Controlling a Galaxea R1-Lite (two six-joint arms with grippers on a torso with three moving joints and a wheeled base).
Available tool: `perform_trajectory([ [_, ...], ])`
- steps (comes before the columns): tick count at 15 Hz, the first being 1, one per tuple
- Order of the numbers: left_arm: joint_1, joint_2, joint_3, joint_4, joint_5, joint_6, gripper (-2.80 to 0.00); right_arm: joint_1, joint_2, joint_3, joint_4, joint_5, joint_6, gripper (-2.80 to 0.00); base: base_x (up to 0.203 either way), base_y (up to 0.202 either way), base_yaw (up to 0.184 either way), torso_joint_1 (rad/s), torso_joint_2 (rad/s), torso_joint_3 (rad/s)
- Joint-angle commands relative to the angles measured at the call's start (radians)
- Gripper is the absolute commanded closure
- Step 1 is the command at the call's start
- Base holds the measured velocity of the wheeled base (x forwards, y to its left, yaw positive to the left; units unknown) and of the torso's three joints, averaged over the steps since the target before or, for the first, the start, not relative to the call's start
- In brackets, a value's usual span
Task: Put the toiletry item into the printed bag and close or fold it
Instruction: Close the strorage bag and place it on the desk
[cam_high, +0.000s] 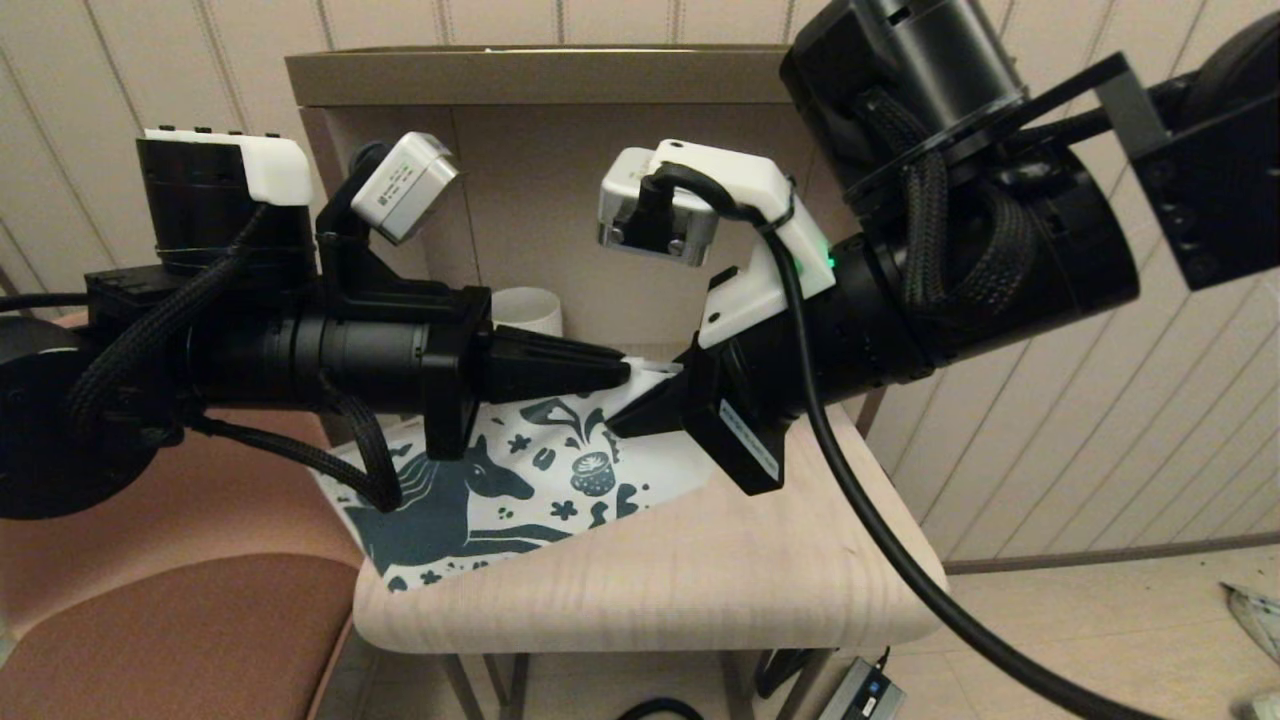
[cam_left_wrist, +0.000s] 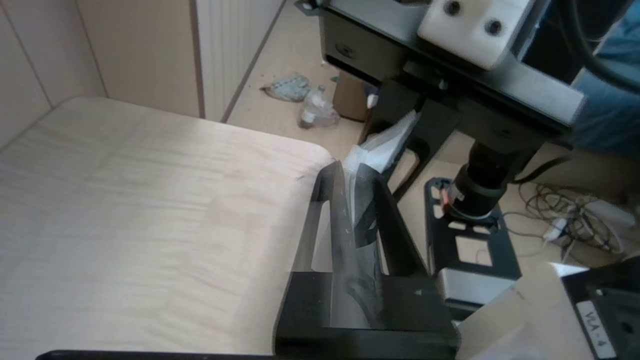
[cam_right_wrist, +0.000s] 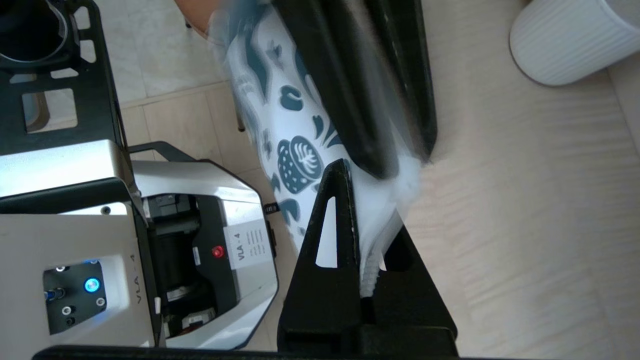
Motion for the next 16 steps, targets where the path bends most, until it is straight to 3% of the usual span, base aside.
perform_trajectory([
  [1,0.0,0.001,0.001,-0.004,-0.005,0.001,0.0,0.001,0.006,0.0,-0.002,0.003,-0.003,0.0,0.0,0.0,0.0,0.0,0.0,0.0],
  [16,0.0,0.008,0.023,-0.039,-0.011,0.001,0.0,-0.034,-0.064,0.053,-0.009,0.001,-0.003,0.0,0.0,0.0,0.0,0.0,0.0,0.0],
])
